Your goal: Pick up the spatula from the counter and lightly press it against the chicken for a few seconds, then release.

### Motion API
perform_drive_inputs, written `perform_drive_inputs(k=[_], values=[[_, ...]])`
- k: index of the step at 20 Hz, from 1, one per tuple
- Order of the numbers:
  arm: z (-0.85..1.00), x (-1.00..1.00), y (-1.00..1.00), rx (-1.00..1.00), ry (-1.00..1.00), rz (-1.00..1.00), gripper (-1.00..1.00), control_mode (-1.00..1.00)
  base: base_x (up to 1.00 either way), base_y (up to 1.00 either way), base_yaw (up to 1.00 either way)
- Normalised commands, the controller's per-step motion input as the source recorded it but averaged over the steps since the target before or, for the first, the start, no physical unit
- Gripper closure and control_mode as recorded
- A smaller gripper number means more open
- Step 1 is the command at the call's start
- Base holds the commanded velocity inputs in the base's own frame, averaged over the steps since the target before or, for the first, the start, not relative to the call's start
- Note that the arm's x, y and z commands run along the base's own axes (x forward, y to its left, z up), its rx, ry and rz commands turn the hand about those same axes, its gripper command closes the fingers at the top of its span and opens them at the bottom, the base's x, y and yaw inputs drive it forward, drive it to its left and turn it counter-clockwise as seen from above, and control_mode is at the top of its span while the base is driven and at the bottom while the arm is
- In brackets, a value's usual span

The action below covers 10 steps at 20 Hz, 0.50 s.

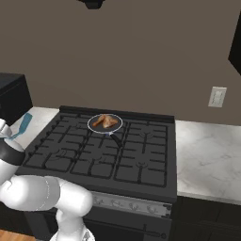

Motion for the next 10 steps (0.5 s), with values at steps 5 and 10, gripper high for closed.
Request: perform_drive_inputs(k=[5, 10], values=[[-0.11, 0.02, 0.06, 0.00, 0.00, 0.00, -1.00, -1.00, 0.00, 0.00, 0.00], [-0.16, 0.06, 0.09, 0.00, 0.00, -0.01, -1.00, -1.00, 0.00, 0.00, 0.00]])
